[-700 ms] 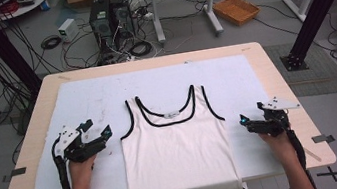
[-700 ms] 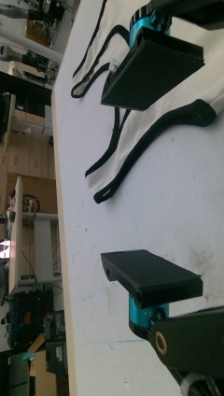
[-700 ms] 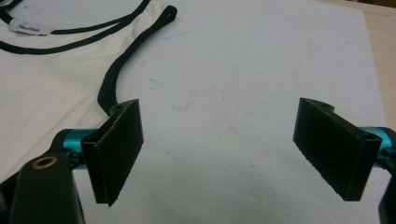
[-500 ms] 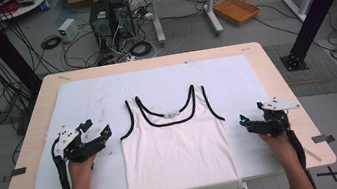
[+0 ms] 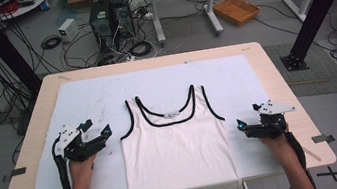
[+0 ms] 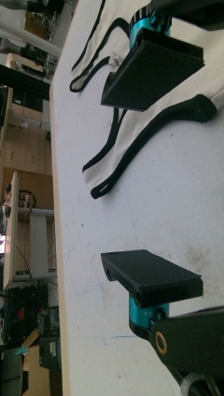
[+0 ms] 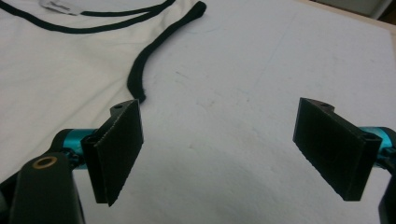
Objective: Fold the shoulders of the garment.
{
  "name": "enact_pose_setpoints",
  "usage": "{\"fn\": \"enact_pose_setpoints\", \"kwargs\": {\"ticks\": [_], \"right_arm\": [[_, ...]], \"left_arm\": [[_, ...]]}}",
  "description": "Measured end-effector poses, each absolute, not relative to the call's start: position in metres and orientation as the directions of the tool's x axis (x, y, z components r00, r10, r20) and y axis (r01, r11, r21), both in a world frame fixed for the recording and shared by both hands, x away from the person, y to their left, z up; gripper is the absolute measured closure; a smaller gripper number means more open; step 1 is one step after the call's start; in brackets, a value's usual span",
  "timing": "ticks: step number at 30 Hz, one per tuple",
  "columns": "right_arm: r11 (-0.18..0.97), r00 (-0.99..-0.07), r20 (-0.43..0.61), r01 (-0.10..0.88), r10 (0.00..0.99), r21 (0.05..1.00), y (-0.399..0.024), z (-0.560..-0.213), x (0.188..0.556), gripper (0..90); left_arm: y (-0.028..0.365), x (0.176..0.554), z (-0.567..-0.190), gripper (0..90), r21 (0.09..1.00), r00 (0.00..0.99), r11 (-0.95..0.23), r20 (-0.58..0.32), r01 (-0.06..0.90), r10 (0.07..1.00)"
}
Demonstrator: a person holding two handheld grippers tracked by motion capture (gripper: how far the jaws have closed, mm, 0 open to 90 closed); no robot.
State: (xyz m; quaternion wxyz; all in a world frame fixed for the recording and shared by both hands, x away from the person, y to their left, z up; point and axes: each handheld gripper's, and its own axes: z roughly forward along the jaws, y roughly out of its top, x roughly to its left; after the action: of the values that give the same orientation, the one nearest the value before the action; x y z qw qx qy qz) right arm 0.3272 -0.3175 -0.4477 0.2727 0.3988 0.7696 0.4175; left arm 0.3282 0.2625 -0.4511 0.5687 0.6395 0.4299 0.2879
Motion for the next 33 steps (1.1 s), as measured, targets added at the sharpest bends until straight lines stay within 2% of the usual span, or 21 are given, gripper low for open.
{"fn": "enact_pose_setpoints", "kwargs": {"ticks": [4,10,12,16,21,30,33], "right_arm": [[0.268,-0.575,-0.008,0.368,0.818,0.890,-0.305,-0.438,0.324,15.8],[0.324,-0.677,-0.020,0.325,0.736,0.889,-0.267,-0.411,0.337,15.8],[0.334,-0.686,-0.001,0.353,0.728,0.874,-0.259,-0.405,0.350,15.8],[0.308,-0.694,0.104,0.443,0.713,0.842,-0.254,-0.400,0.379,15.8],[0.286,-0.650,0.143,0.507,0.746,0.813,-0.246,-0.397,0.411,15.8],[0.366,-0.538,0.007,0.584,0.843,0.725,-0.222,-0.409,0.459,15.9],[0.361,-0.519,0.008,0.606,0.855,0.708,-0.220,-0.416,0.468,19.4]], "left_arm": [[0.263,0.328,-0.451,20.9,0.974,0.462,0.022,-0.127,0.226,0.878],[0.264,0.329,-0.451,20.9,0.971,0.453,0.038,-0.144,0.234,0.880],[0.265,0.329,-0.451,20.9,0.971,0.452,0.042,-0.147,0.234,0.880],[0.264,0.329,-0.451,20.9,0.971,0.454,0.039,-0.146,0.238,0.879],[0.263,0.329,-0.451,20.9,0.971,0.459,0.029,-0.138,0.237,0.878],[0.262,0.328,-0.451,20.9,0.971,0.466,0.018,-0.131,0.240,0.875],[0.262,0.328,-0.451,20.9,0.970,0.469,0.017,-0.132,0.243,0.873]]}}
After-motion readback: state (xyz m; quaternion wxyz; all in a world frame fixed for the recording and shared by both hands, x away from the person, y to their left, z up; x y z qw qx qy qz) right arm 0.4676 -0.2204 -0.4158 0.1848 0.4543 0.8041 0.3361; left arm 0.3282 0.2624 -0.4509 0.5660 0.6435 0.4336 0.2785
